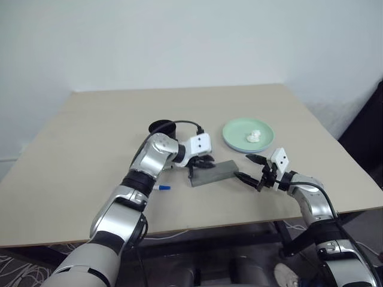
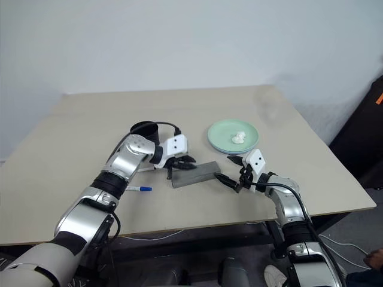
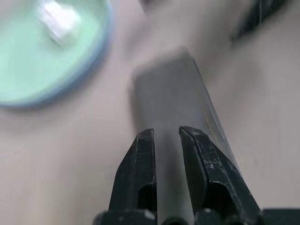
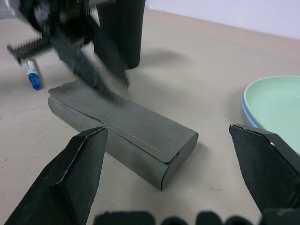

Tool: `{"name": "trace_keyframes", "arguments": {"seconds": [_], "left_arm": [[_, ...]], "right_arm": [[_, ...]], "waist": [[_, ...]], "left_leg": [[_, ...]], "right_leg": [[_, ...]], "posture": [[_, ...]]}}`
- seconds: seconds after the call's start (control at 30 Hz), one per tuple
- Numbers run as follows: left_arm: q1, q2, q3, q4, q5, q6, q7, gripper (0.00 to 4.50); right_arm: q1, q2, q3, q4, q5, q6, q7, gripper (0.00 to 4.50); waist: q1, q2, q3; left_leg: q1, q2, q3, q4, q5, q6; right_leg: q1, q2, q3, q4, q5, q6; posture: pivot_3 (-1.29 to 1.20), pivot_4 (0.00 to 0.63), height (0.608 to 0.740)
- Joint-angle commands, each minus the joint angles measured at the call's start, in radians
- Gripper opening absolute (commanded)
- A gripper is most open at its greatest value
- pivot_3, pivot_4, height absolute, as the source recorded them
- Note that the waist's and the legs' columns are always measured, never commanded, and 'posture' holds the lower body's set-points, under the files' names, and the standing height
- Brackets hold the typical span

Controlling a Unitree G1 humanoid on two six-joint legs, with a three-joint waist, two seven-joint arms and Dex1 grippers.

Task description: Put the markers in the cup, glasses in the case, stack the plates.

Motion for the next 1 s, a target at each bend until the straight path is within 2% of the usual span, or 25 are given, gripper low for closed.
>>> {"name": "trace_keyframes", "arguments": {"seconds": [0.03,0.27,0.3,0.4,0.5,0.57,0.67,0.8,1.0], "left_arm": [[0.016,0.072,0.064,-0.126,-0.083,0.053,-0.044,0.9],[0.103,0.323,0.038,-0.209,-0.111,0.067,-0.242,0.9],[0.103,0.35,0.032,-0.202,-0.107,0.07,-0.265,1.06],[0.098,0.397,0.022,-0.19,-0.111,0.088,-0.322,1.73],[0.096,0.469,-0.026,-0.181,-0.137,0.084,-0.411,2.77],[0.08,0.514,-0.084,-0.161,-0.163,0.065,-0.42,3.57],[0.045,0.569,-0.185,-0.124,-0.198,0.021,-0.42,4.46],[-0.013,0.581,-0.282,-0.033,-0.154,-0.087,-0.42,4.46],[-0.066,0.543,-0.36,0.087,-0.105,-0.176,-0.42,4.46]], "right_arm": [[-0.013,-0.003,-0.01,-0.041,0.012,-0.002,-0.003,4.5],[-0.01,-0.01,-0.007,-0.043,0.012,0.007,0.004,4.5],[-0.013,-0.01,-0.007,-0.041,0.012,0.007,0.006,4.5],[-0.021,-0.008,-0.005,-0.031,0.01,0.007,0.009,4.5],[-0.035,-0.003,0.0,-0.016,0.007,0.004,0.012,4.5],[-0.039,0.002,0.003,-0.012,0.006,0.003,0.014,4.5],[-0.044,0.008,0.008,-0.008,0.004,0.003,0.015,4.5],[-0.05,0.011,0.013,-0.008,0.005,0.006,0.013,4.5],[-0.037,0.01,0.018,-0.027,0.009,0.012,0.013,4.5]], "waist": [[-0.002,0.0,0.0],[-0.02,0.001,0.0],[-0.02,0.001,0.0],[-0.016,0.001,0.0],[-0.018,0.0,0.0],[-0.02,0.0,0.0],[-0.019,0.0,0.0],[-0.017,0.0,0.0],[-0.017,0.0,0.0]], "left_leg": [[0.0,0.0,0.0,0.0,0.0,0.0],[0.002,0.001,0.0,-0.002,0.0,0.0],[0.002,0.001,0.0,-0.002,0.0,0.0],[0.002,0.0,-0.001,-0.001,0.0,0.0],[0.001,0.0,0.0,-0.001,0.0,0.0],[0.001,0.0,0.0,-0.001,0.0,0.0],[0.001,0.0,0.0,-0.002,0.0,0.0],[0.001,0.001,0.0,-0.002,0.0,0.0],[0.0,0.0,0.001,-0.002,0.0,0.0]], "right_leg": [[0.0,0.0,0.0,0.0,0.0,0.0],[0.0,0.002,0.0,0.001,0.0,0.0],[0.0,0.001,0.0,0.001,0.0,-0.001],[0.0,0.001,0.0,0.0,0.0,-0.001],[0.0,0.0,0.001,0.0,0.0,-0.001],[0.0,0.0,0.001,0.0,0.0,-0.001],[-0.001,0.001,0.001,0.0,0.0,-0.001],[-0.001,0.001,0.001,0.0,0.0,-0.001],[-0.001,0.001,0.001,0.0,-0.001,-0.001]], "posture": [[0.0,0.0,0.728],[0.0,0.0,0.728],[0.0,0.0,0.728],[0.0,0.0,0.728],[0.0,0.0,0.728],[0.0,0.0,0.728],[0.0,0.0,0.728],[0.0,0.0,0.728],[0.0,0.0,0.728]]}}
